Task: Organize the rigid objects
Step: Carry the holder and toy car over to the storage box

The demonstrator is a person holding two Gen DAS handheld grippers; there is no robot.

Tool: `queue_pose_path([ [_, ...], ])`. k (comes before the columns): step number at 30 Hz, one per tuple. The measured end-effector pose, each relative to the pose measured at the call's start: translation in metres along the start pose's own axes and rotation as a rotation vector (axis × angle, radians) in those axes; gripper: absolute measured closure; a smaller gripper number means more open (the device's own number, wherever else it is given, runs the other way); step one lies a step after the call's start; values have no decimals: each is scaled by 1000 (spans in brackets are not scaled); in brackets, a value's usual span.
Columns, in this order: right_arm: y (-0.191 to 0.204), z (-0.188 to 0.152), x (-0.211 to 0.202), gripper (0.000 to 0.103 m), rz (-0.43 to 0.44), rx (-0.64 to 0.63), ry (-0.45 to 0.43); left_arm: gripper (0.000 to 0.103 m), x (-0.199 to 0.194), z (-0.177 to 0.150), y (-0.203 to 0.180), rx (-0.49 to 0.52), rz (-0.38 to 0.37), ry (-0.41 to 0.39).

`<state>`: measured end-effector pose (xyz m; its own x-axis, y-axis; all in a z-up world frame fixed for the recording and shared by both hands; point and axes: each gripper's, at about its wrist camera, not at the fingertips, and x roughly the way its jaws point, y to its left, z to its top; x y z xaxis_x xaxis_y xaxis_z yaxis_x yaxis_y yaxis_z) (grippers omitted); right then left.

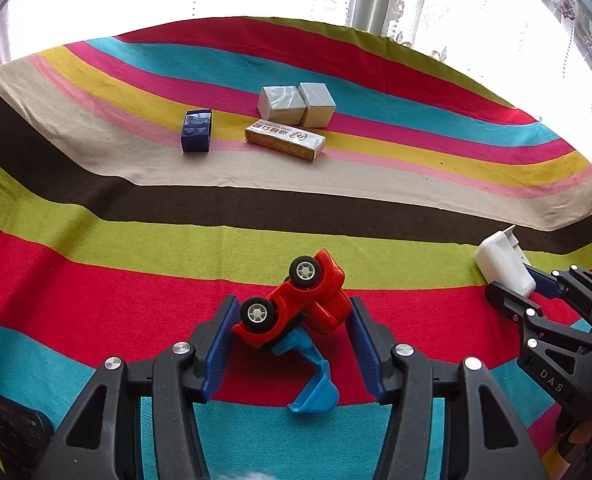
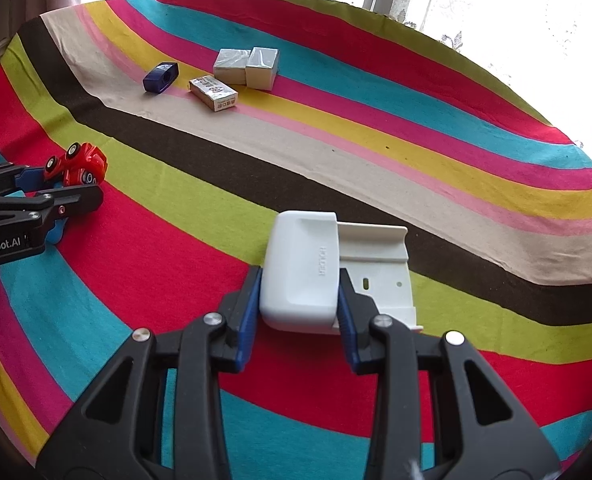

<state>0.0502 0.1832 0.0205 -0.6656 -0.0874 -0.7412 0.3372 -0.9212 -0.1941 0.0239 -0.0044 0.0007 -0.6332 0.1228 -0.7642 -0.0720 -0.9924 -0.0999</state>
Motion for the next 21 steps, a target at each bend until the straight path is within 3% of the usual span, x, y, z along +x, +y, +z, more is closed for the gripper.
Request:
queue_pose_path([
  [6,-12,-5,-21,64,69,138,-29,48,1,1,0,2,0,1],
  [16,-6,-31,-73,64,106,188,-43,48,-5,-1,4,-16,4,0],
  [21,-19,-45,-88,64,88,202,-47,48,-24,-14,-4,-10,-40,-3],
])
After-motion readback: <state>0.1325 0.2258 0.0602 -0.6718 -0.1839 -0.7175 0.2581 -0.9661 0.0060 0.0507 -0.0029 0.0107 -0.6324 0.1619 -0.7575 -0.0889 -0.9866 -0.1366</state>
